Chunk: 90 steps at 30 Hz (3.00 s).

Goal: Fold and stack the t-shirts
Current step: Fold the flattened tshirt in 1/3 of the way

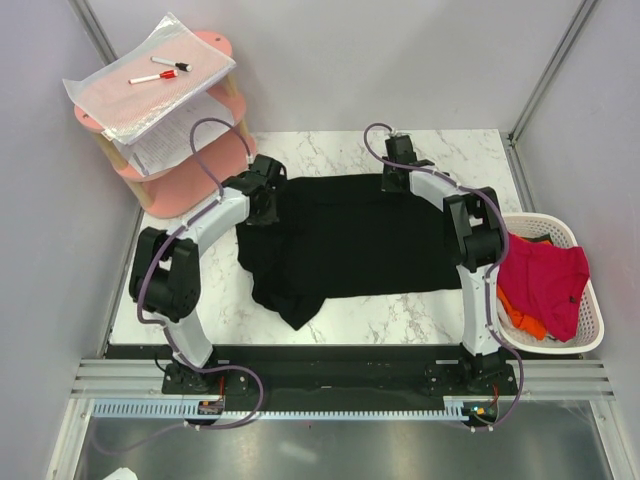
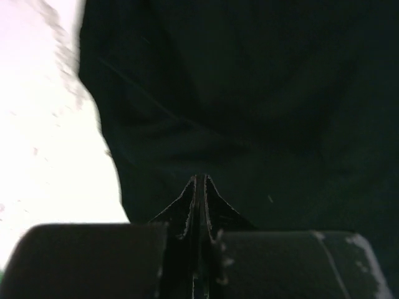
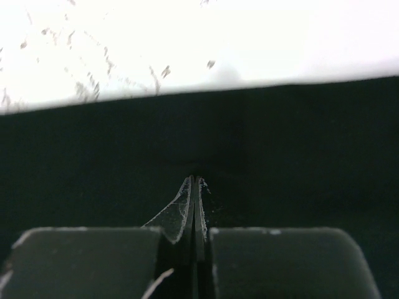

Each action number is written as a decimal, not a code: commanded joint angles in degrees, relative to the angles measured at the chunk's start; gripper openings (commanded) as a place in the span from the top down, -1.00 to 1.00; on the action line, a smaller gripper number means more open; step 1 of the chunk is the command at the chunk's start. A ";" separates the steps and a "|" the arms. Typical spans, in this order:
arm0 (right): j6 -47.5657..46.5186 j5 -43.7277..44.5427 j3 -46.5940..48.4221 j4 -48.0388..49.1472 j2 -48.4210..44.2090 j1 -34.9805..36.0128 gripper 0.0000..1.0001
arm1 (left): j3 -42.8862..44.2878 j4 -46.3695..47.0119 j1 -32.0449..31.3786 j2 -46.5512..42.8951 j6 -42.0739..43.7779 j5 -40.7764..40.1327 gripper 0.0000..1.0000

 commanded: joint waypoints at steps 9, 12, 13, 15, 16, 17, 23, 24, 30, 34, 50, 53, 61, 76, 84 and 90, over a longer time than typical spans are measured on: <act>-0.86 -4.61 -6.14 -0.01 -10.74 2.73 1.00 | -11.64 3.00 -3.28 -2.02 -3.74 4.39 0.96; -0.86 -5.49 -8.16 -0.10 -12.85 2.91 1.00 | -11.64 3.53 -3.28 0.44 -3.92 4.21 0.96; -0.60 -6.36 -9.03 -0.10 -13.12 2.91 1.00 | -11.38 3.79 -3.28 1.75 -4.01 4.21 0.96; -0.25 -7.33 -10.18 -0.36 -14.17 3.17 1.00 | -11.20 4.31 -3.28 2.90 -4.10 4.21 0.96; -0.07 -7.43 -11.23 -0.62 -14.35 3.26 1.00 | -11.11 4.67 -3.28 4.04 -4.01 4.47 0.96; 0.02 -7.51 -11.67 -1.24 -14.52 3.26 1.00 | -10.94 4.67 -3.28 4.66 -4.18 4.39 0.96; 0.19 -6.82 -14.49 -2.82 -13.12 3.70 1.00 | -11.55 4.76 -1.79 6.60 -5.15 3.51 0.96; 0.19 -6.38 -14.32 -3.26 -11.73 3.61 1.00 | -11.81 4.76 -1.44 6.60 -5.32 3.33 0.96; 0.45 -3.91 -10.54 -6.69 -5.92 3.70 1.00 | -10.50 3.27 1.46 6.42 -4.98 0.87 0.96; 0.98 -3.38 -9.66 -7.13 -4.68 3.70 1.00 | -8.30 1.77 4.09 7.83 -4.62 -0.27 0.96; 0.37 1.27 -8.69 -7.75 -2.05 3.17 1.00 | -3.29 -1.31 9.37 9.23 -2.87 -8.44 0.96; 0.28 1.80 -8.69 -7.83 -2.31 3.00 1.00 | -4.08 -1.22 9.90 8.97 -2.69 -8.80 0.96; -1.39 6.63 -8.34 -8.54 -3.01 3.00 1.00 | -4.96 -1.66 9.99 8.09 -2.95 -14.24 0.96; -3.23 3.74 -13.61 -3.44 -13.90 3.17 -0.93 | -9.17 -0.16 3.49 -3.85 -3.83 -15.48 -0.99; -3.06 0.67 -14.84 -2.39 -15.32 3.52 -0.96 | -19.45 13.18 0.76 -13.17 -4.18 -3.10 -0.99; -3.06 -0.83 -14.84 -2.03 -14.79 3.44 -0.96 | -20.52 18.02 1.55 -9.14 -3.66 -0.54 -0.99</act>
